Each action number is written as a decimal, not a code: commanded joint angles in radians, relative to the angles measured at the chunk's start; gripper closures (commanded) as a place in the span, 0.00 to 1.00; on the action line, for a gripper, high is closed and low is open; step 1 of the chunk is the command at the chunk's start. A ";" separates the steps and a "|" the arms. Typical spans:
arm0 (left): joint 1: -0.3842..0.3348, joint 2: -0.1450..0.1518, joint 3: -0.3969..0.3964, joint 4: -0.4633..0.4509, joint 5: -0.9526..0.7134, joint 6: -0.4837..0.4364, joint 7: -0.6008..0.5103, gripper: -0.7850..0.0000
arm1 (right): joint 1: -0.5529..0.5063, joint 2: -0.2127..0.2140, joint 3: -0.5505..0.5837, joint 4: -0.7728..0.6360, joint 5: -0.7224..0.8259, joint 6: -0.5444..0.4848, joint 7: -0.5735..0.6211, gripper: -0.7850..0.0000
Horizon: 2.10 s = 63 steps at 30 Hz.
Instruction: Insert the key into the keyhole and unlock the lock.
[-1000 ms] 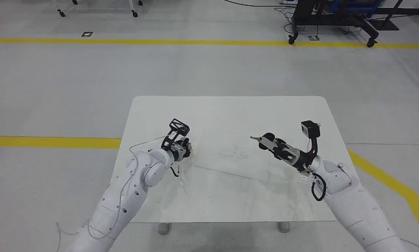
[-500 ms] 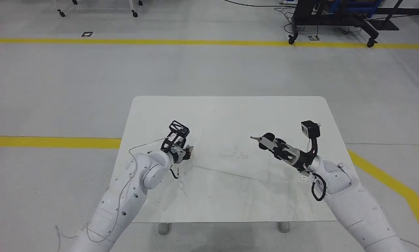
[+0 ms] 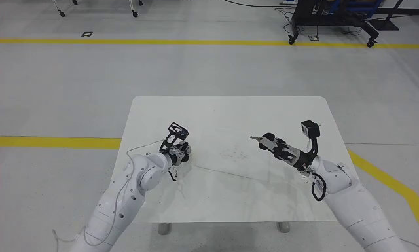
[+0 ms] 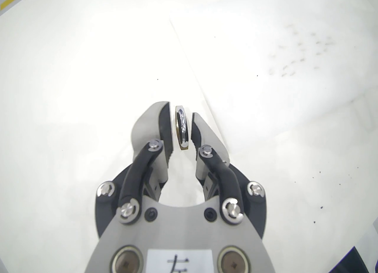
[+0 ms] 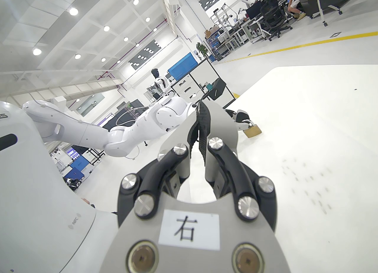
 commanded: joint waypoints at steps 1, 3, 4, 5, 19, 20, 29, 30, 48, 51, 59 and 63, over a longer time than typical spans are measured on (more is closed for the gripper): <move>0.000 0.000 0.000 -0.001 0.007 0.003 -0.006 1.00 | 0.000 0.000 0.000 0.000 0.000 0.000 0.000 1.00; -0.002 -0.001 0.002 0.002 0.018 0.009 -0.007 1.00 | 0.000 0.000 0.000 0.000 0.000 0.000 0.000 1.00; -0.003 -0.001 0.003 0.004 0.022 0.014 -0.008 1.00 | 0.000 0.000 0.000 0.000 0.000 0.000 0.000 1.00; -0.006 -0.002 0.006 0.007 0.035 0.023 -0.007 1.00 | 0.000 0.000 0.000 0.000 0.000 0.000 0.000 1.00; -0.006 -0.016 -0.029 -0.014 -0.076 0.042 0.158 1.00 | 0.000 0.000 0.000 0.000 0.000 0.000 0.000 1.00; -0.006 -0.016 -0.029 -0.014 -0.076 0.042 0.158 1.00 | 0.000 0.000 0.000 0.000 0.000 0.000 0.000 1.00; -0.006 -0.016 -0.029 -0.014 -0.076 0.042 0.158 1.00 | 0.000 0.000 0.000 0.000 0.000 0.000 0.000 1.00; -0.006 -0.016 -0.029 -0.014 -0.076 0.042 0.158 1.00 | 0.000 0.000 0.000 0.000 0.000 0.000 0.000 1.00; -0.004 -0.017 -0.030 -0.022 -0.087 0.042 0.171 1.00 | 0.000 0.000 0.000 0.000 0.000 0.000 0.000 1.00; -0.009 -0.024 -0.040 -0.027 -0.192 0.017 0.195 1.00 | 0.000 0.000 0.000 0.000 0.000 0.000 0.000 1.00; -0.165 -0.055 -0.012 0.097 -0.535 -0.071 0.015 1.00 | 0.000 0.000 0.000 0.000 0.000 0.000 0.000 1.00; -0.207 -0.066 0.004 0.142 -0.616 -0.059 -0.024 1.00 | 0.000 0.000 0.000 0.000 0.000 0.000 0.000 1.00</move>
